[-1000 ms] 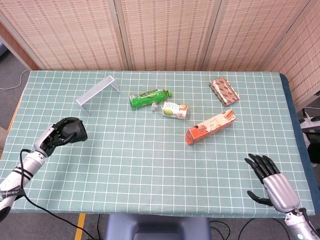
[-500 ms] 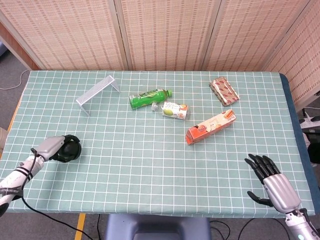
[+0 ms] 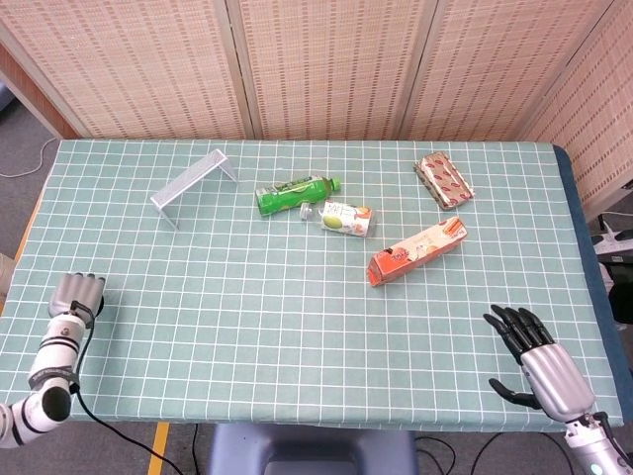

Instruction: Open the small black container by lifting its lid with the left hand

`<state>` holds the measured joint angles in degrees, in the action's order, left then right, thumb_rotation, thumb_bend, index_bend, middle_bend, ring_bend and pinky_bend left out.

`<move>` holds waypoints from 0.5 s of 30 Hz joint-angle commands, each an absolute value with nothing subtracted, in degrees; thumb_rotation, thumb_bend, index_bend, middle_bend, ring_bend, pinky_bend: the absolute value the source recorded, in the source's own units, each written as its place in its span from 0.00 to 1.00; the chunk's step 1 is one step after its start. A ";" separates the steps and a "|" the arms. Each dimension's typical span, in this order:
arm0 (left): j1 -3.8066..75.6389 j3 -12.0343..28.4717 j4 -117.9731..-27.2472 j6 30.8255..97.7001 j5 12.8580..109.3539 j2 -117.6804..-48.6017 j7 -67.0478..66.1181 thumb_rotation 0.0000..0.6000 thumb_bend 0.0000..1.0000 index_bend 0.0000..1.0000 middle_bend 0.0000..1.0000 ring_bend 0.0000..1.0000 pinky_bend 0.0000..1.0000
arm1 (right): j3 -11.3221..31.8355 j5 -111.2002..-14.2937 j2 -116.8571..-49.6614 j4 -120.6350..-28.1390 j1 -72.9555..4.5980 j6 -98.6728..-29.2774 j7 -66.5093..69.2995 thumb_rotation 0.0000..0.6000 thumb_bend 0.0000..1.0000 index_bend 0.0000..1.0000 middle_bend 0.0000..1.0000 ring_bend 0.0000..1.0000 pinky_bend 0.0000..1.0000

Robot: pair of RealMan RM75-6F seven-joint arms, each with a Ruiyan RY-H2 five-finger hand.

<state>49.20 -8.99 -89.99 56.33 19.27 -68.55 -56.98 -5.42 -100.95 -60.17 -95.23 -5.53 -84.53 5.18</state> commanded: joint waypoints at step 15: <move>38.62 8.68 -95.62 34.26 47.92 -61.91 -15.45 1.00 0.56 0.69 0.65 0.66 0.92 | -5.29 -100.88 -60.23 -95.25 -5.51 -84.84 5.87 1.00 0.18 0.00 0.00 0.00 0.00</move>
<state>45.91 -0.48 -96.51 44.74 29.92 -64.62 -35.27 -5.29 -100.87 -60.24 -95.24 -5.51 -84.83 5.87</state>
